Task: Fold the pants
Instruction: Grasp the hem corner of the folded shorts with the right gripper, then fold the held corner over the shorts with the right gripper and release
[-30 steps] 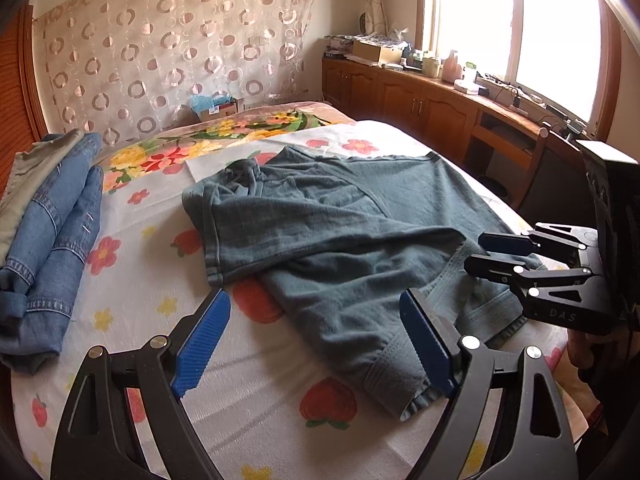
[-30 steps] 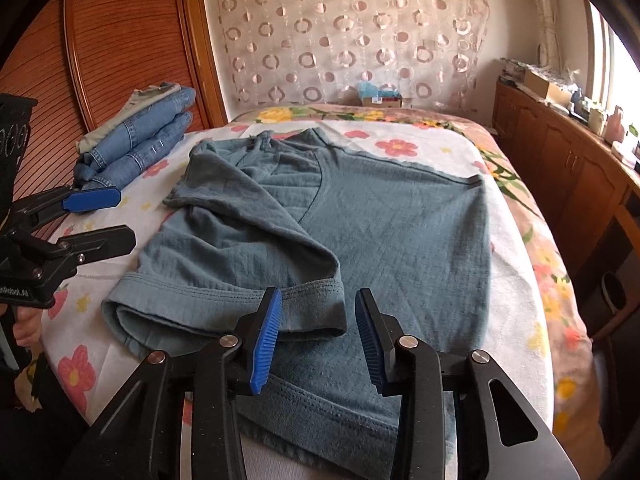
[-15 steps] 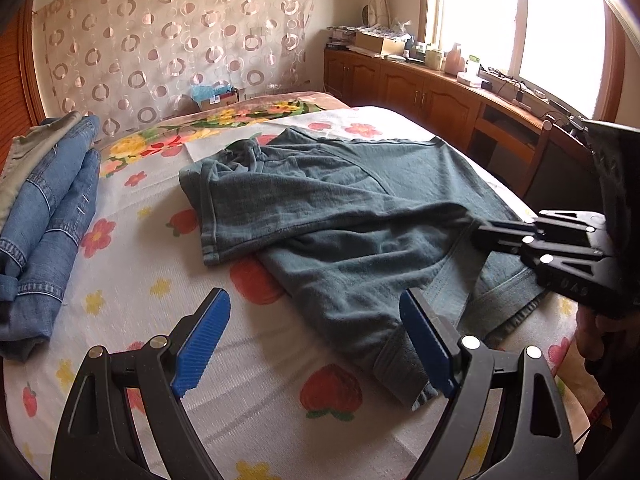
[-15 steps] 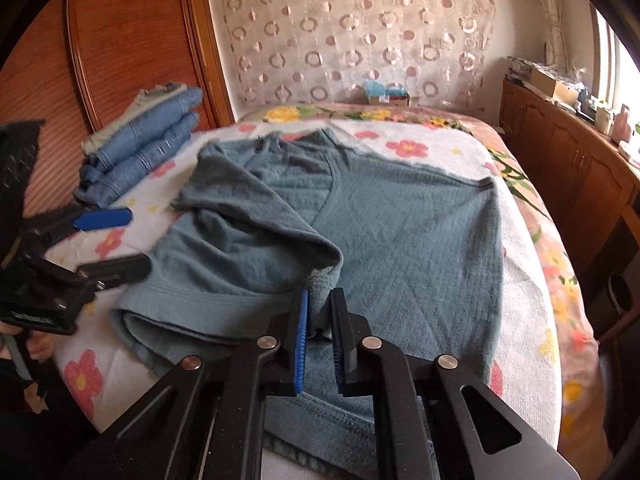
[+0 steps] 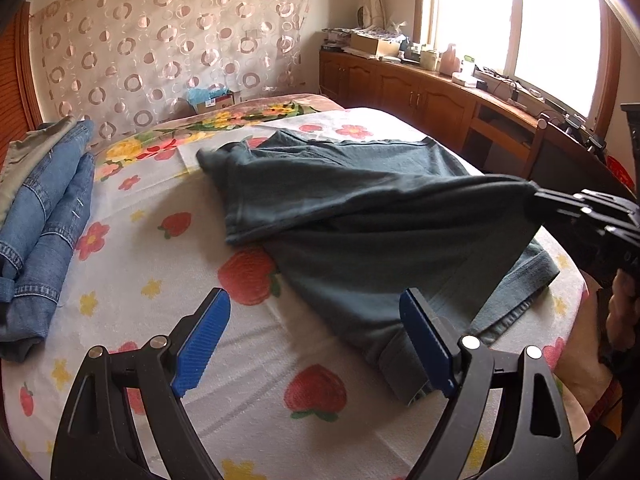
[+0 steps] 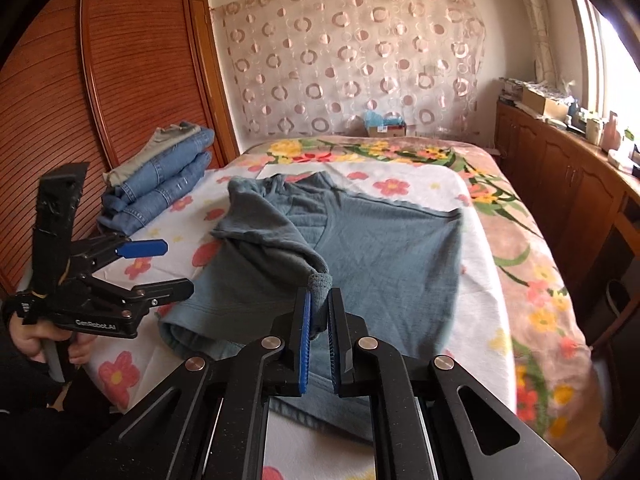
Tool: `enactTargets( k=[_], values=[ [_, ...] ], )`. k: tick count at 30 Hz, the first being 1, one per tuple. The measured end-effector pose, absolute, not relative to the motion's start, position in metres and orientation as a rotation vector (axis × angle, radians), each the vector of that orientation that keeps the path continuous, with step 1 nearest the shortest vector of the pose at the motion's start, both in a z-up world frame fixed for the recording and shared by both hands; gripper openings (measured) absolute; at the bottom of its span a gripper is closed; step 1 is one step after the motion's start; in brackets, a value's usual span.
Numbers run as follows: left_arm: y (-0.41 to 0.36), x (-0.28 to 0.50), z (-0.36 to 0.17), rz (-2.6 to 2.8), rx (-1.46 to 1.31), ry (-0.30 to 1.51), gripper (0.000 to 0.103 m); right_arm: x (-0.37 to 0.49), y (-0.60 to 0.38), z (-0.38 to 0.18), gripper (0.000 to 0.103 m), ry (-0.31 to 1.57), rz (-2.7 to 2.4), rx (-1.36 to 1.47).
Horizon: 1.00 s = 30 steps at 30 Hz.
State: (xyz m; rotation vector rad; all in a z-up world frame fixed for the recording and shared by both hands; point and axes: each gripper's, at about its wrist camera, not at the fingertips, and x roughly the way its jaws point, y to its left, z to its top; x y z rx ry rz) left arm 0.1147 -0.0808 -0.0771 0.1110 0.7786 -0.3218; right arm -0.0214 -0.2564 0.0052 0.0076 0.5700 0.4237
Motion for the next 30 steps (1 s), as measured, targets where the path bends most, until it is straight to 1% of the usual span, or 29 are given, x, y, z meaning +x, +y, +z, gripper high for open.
enactTargets(
  k=[17, 24, 30],
  values=[
    [-0.086, 0.112, -0.077, -0.341, 0.121, 0.779, 0.087, -0.054, -0.269, 0.001, 0.008, 0.579, 0.354, 0.033],
    [-0.088, 0.111, -0.077, -0.342, 0.124, 0.782, 0.087, -0.055, -0.271, -0.011, 0.008, 0.629, 0.34, 0.069],
    [-0.092, 0.11, -0.078, -0.342, 0.125, 0.788, 0.087, -0.056, -0.274, -0.01, 0.008, 0.658, 0.334, 0.086]
  ],
)
